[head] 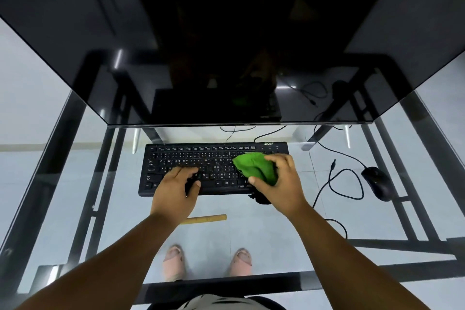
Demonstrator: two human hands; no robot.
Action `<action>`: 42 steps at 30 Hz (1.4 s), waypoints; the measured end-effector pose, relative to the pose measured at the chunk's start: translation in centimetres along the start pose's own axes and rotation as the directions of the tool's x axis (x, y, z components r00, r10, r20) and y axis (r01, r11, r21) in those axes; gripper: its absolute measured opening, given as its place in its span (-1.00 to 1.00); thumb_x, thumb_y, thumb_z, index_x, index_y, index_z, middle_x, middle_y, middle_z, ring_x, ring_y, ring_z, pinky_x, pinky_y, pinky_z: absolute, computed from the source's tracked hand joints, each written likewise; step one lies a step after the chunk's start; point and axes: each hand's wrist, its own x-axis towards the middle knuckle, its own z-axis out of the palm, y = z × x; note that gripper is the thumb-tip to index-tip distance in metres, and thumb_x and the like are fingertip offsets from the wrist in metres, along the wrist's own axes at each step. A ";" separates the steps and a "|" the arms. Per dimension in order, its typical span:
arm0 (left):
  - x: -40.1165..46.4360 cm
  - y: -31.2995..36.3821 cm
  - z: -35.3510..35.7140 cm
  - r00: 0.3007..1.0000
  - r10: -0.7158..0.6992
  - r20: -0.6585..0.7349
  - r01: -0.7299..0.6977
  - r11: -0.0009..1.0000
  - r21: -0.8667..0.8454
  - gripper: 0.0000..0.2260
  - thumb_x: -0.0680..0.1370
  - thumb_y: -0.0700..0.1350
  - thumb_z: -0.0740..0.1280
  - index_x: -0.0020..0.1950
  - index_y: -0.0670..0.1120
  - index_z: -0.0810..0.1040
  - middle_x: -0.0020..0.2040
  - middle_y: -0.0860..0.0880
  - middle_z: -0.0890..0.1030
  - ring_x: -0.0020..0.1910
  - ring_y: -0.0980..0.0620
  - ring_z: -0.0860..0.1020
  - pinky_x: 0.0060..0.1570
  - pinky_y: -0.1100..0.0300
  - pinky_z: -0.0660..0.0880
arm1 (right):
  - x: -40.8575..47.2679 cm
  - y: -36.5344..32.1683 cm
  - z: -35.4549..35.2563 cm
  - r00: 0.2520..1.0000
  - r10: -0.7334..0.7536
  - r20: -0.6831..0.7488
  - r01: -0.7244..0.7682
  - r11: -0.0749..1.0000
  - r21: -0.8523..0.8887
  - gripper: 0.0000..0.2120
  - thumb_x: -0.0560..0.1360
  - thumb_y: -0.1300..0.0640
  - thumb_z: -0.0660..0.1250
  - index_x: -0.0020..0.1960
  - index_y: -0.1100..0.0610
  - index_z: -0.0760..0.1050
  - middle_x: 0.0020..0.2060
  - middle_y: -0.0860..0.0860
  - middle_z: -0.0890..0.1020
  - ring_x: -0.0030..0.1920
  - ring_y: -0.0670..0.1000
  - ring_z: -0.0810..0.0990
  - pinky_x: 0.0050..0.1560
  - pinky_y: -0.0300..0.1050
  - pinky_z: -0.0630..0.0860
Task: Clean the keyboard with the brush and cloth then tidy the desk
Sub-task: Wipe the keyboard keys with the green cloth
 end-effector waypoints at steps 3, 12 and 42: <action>0.2 0.3 0.0 0.999 -0.043 0.020 0.044 0.997 -0.067 -0.78 0.52 -0.10 0.36 0.17 0.01 0.60 -0.05 0.08 0.59 -0.17 0.14 0.57 -0.19 0.25 0.48 | 0.0 -0.2 -0.6 0.963 0.252 -0.097 -0.240 0.963 0.121 -0.67 0.40 0.10 0.52 0.07 0.02 0.46 -0.01 -0.01 0.54 -0.09 -0.04 0.57 -0.04 -0.21 0.51; 1.3 4.1 1.1 0.964 -0.149 0.220 0.208 0.938 -0.277 -0.91 0.52 -0.09 0.38 -0.03 0.07 0.65 -0.32 0.15 0.57 -0.37 0.26 0.50 -0.21 0.29 0.44 | 1.2 0.3 -2.5 0.892 0.388 0.232 -0.401 0.916 0.008 -0.90 0.43 0.15 0.47 -0.14 0.18 0.60 -0.27 0.16 0.61 -0.23 0.04 0.53 -0.16 -0.09 0.47; 2.2 6.9 -2.3 0.933 -0.197 0.302 0.361 0.500 -0.787 -0.66 0.44 -0.29 0.48 0.08 -0.03 0.44 -0.19 -0.22 0.66 -0.21 -0.01 0.64 -0.01 0.13 0.53 | 1.7 -4.8 -2.5 0.933 0.087 0.350 -0.233 0.886 0.400 -0.59 0.47 0.35 0.42 0.24 0.03 0.52 -0.12 0.26 0.65 -0.07 0.11 0.61 0.13 0.08 0.57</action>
